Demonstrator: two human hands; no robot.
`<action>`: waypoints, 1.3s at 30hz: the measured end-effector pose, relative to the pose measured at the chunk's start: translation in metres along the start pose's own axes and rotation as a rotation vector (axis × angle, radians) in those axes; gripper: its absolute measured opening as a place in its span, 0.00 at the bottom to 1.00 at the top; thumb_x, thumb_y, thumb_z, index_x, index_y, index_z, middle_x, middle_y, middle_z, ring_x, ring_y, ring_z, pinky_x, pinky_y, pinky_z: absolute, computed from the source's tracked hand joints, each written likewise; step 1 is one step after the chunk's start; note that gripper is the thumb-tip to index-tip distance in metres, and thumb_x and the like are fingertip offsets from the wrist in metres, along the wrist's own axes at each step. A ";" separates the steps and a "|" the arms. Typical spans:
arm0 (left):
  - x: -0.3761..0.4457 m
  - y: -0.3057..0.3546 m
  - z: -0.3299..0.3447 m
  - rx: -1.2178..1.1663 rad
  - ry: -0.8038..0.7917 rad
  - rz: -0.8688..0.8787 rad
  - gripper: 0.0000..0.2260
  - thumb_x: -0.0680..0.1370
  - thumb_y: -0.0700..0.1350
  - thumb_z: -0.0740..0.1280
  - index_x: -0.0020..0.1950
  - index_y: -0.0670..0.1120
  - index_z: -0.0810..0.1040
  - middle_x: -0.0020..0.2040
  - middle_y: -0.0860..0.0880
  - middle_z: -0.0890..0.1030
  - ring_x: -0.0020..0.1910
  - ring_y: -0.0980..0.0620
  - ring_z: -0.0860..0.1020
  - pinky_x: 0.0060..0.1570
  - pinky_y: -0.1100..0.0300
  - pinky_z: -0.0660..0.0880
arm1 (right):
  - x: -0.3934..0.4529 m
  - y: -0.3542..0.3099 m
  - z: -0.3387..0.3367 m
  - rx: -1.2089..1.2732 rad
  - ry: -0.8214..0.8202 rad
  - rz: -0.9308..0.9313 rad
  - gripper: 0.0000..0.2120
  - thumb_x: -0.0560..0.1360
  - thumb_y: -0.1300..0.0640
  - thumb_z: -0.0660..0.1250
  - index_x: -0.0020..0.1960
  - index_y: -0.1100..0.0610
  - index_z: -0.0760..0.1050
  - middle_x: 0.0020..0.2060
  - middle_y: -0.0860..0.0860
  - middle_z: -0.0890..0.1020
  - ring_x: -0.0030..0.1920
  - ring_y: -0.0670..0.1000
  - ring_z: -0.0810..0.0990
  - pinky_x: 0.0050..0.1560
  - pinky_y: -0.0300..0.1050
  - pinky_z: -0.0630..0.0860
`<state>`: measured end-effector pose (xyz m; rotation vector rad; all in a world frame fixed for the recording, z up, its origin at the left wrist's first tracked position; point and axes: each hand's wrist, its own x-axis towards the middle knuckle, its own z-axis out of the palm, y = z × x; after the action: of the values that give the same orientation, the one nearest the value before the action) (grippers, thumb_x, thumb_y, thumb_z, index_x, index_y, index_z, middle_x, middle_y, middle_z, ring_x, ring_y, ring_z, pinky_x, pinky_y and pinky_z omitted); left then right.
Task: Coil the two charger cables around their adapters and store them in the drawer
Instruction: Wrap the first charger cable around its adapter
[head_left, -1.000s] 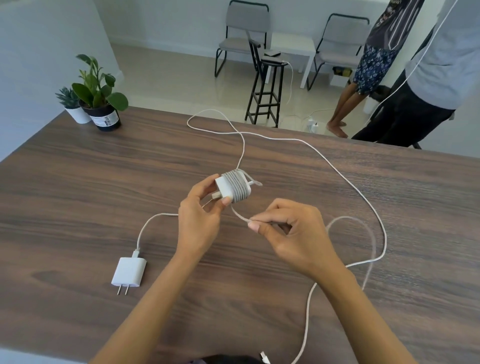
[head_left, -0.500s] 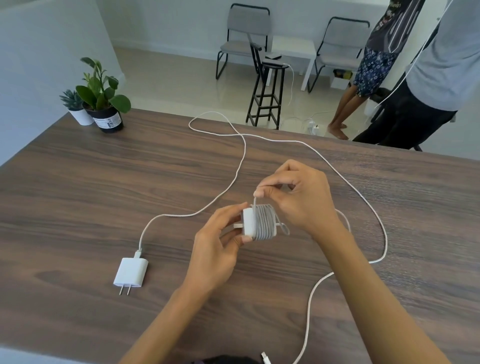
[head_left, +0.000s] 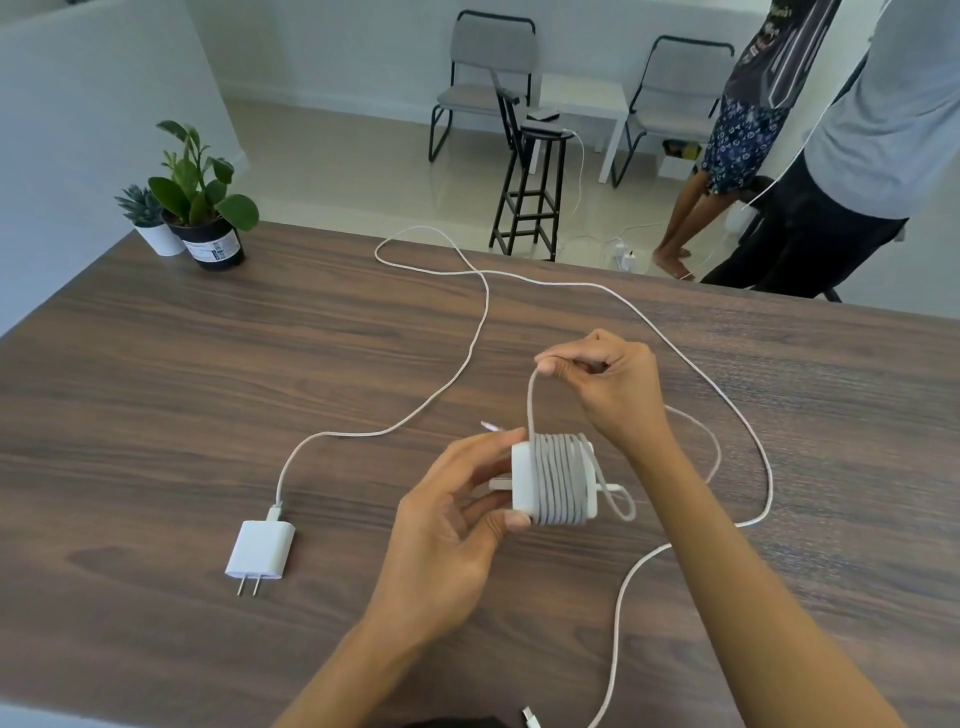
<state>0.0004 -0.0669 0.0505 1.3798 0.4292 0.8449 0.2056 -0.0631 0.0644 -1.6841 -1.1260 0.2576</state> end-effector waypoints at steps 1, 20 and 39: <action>0.001 0.002 0.000 -0.039 0.016 0.005 0.21 0.69 0.40 0.74 0.62 0.47 0.76 0.59 0.49 0.79 0.59 0.49 0.78 0.53 0.63 0.76 | -0.002 0.003 0.002 0.031 0.001 0.021 0.05 0.65 0.52 0.75 0.40 0.43 0.83 0.31 0.52 0.79 0.34 0.46 0.72 0.39 0.44 0.70; 0.060 -0.019 -0.039 0.156 0.329 0.005 0.20 0.74 0.31 0.68 0.63 0.46 0.74 0.56 0.49 0.81 0.58 0.52 0.79 0.59 0.50 0.75 | -0.068 0.000 0.029 -0.242 -0.086 -0.169 0.04 0.67 0.51 0.75 0.42 0.46 0.84 0.30 0.40 0.71 0.31 0.44 0.73 0.29 0.42 0.72; 0.040 -0.054 -0.029 0.440 0.149 0.061 0.29 0.69 0.24 0.65 0.62 0.52 0.74 0.60 0.51 0.77 0.58 0.55 0.78 0.56 0.58 0.77 | -0.035 -0.040 -0.006 -0.379 -0.133 -0.203 0.01 0.68 0.50 0.72 0.38 0.46 0.83 0.29 0.43 0.70 0.32 0.45 0.71 0.31 0.42 0.68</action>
<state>0.0198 -0.0165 0.0011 1.7455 0.7227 0.9431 0.1686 -0.0937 0.0890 -1.8824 -1.5071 0.0258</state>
